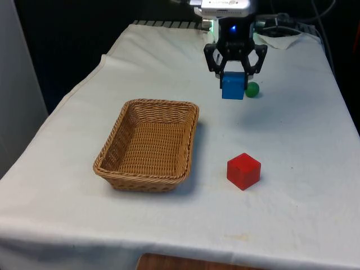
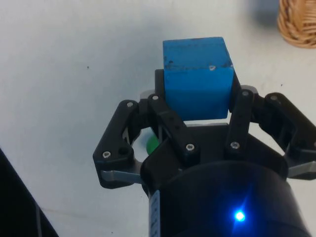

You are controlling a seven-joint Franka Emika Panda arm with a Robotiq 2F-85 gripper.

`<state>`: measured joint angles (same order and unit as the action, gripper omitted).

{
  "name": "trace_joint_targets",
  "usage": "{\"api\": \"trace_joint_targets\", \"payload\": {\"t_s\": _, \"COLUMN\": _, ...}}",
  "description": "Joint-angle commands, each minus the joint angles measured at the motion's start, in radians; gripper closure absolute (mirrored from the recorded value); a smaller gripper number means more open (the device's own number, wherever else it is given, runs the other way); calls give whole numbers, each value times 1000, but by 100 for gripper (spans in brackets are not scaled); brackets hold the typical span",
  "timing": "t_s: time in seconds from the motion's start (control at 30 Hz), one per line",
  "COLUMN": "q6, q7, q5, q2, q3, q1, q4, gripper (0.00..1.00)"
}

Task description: Place all non-red objects into the basket.

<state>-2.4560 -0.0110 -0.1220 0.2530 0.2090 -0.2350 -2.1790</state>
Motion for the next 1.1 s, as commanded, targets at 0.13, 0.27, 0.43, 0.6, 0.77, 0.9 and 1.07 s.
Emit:
{"api": "trace_joint_targets", "payload": {"t_s": 0.13, "q6": 9, "q7": 3, "q5": -7, "q2": 17, "q3": 14, "q1": 6, "q4": 25, "gripper": 99}}
{"api": "trace_joint_targets", "payload": {"t_s": 0.27, "q6": 9, "q7": 4, "q5": -8, "q2": 27, "q3": 25, "q1": 7, "q4": 37, "gripper": 99}}
{"api": "trace_joint_targets", "payload": {"t_s": 0.43, "q6": 9, "q7": 4, "q5": -9, "q2": 40, "q3": 38, "q1": 11, "q4": 54, "gripper": 99}}
{"api": "trace_joint_targets", "payload": {"t_s": 0.6, "q6": 10, "q7": 5, "q5": -10, "q2": 54, "q3": 50, "q1": 14, "q4": 72, "gripper": 99}}
{"api": "trace_joint_targets", "payload": {"t_s": 0.77, "q6": 10, "q7": 7, "q5": -18, "q2": 69, "q3": 62, "q1": 19, "q4": 92, "gripper": 99}}
{"api": "trace_joint_targets", "payload": {"t_s": 0.9, "q6": 11, "q7": 10, "q5": -24, "q2": 74, "q3": 66, "q1": 22, "q4": 99, "gripper": 99}}
{"api": "trace_joint_targets", "payload": {"t_s": 1.07, "q6": 12, "q7": 13, "q5": -33, "q2": 87, "q3": 72, "q1": 28, "q4": 117, "gripper": 99}}
